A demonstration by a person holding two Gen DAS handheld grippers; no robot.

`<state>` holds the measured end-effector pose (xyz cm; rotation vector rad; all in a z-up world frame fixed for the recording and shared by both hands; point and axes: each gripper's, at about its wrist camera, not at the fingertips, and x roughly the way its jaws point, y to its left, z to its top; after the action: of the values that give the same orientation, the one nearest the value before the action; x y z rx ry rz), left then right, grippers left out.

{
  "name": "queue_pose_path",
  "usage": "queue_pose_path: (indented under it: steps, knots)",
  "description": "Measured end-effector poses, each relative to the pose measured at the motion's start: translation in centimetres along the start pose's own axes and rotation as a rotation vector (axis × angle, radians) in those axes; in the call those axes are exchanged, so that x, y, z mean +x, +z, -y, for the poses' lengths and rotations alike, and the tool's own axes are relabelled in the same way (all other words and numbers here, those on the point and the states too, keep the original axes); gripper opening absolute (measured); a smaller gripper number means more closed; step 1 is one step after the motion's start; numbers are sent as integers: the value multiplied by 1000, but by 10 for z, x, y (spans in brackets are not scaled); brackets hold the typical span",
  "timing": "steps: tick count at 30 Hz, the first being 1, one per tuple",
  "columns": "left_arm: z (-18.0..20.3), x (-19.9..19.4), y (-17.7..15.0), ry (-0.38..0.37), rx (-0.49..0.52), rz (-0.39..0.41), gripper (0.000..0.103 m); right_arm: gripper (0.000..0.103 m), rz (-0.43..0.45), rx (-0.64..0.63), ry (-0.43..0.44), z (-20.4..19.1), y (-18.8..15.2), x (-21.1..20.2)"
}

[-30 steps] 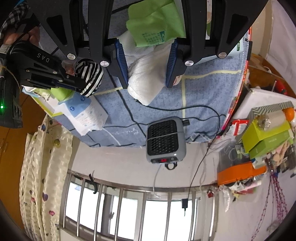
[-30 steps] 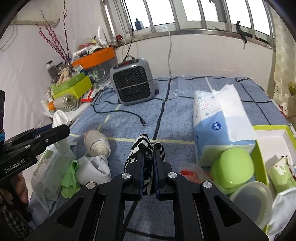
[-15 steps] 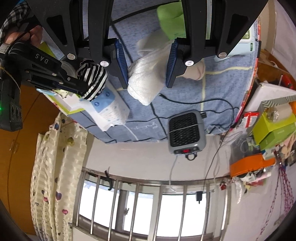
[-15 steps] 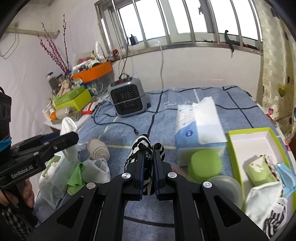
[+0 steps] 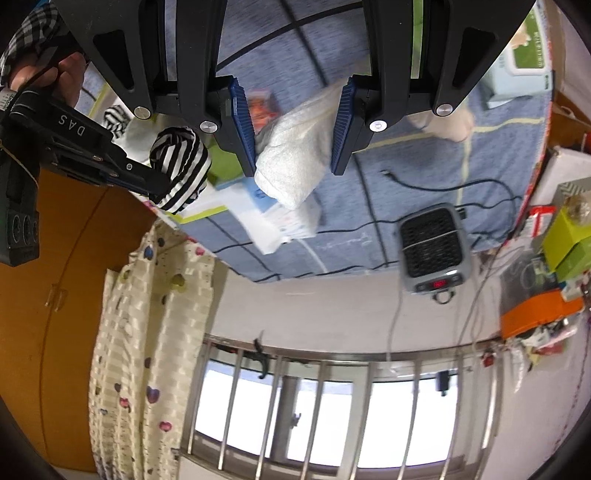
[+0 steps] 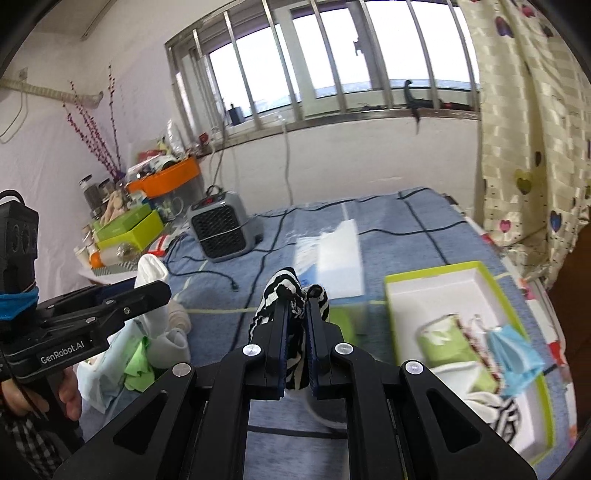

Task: Organize soft objects
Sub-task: 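Lift and carry the striped bundle and white cloth toward the green-rimmed box, then lower both items into the box and open both tools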

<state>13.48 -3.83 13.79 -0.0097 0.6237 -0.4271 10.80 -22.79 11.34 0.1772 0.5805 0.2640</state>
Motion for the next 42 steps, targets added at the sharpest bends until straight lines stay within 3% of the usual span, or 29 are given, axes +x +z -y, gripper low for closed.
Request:
queue_pose_path:
  steps: [21,36,42]
  knots:
    - [88,64,18,-208,59,-65,38,9,34,94,-171,88,-5,-41]
    - [135,121,26,-246,111,-153,38,9,35,129,-248,125,-13,-55]
    - [148,147,25,-236,121,-201,38,9,-6,153,-266,141,-24,-47]
